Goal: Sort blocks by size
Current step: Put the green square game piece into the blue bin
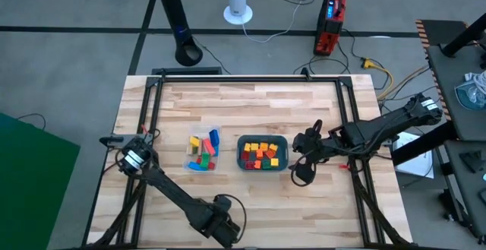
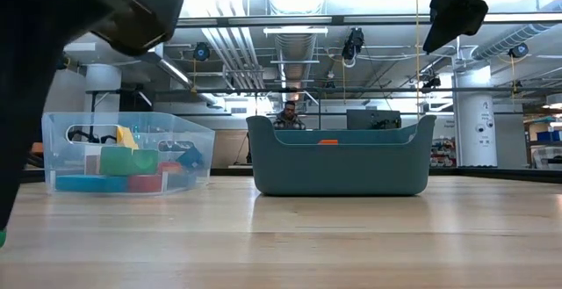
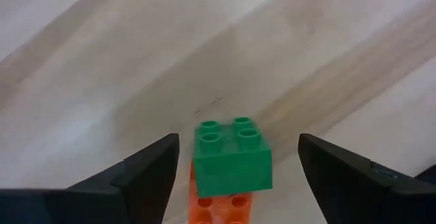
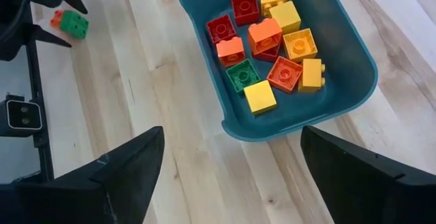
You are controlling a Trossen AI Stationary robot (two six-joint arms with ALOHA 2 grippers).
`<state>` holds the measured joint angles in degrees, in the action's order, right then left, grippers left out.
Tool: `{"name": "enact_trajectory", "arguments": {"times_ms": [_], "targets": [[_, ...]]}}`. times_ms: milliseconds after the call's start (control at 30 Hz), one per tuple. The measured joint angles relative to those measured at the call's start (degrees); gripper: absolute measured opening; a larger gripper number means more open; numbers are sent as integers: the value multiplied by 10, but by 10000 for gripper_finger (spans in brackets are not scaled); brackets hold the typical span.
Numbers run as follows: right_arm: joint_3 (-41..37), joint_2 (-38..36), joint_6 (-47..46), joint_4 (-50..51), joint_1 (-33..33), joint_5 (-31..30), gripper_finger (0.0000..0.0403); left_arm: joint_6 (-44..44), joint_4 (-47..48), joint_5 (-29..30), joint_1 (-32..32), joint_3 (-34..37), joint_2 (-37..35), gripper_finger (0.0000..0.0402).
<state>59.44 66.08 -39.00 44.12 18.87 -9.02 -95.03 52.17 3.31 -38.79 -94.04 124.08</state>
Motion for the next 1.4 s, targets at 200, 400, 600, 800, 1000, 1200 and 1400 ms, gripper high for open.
{"name": "enact_trajectory", "arguments": {"times_ms": [200,400,600,800,1000,1200,1400], "targets": [[-1,0,-4,1,0,0,334,3,-5,0,0,0,5,266],[-7,0,-6,1,0,0,323,1,-5,-4,0,0,5,215],[-13,0,-7,1,0,0,318,2,-5,-6,0,0,5,153],[-16,0,-9,1,0,0,324,6,-3,-10,3,-10,2,128],[-16,0,-20,1,0,-1,323,97,70,22,35,-120,-2,143],[-16,0,-28,2,0,-1,309,271,186,138,101,-271,-4,139],[-16,-2,-47,27,3,-1,299,498,164,184,206,-299,-4,136]]}}
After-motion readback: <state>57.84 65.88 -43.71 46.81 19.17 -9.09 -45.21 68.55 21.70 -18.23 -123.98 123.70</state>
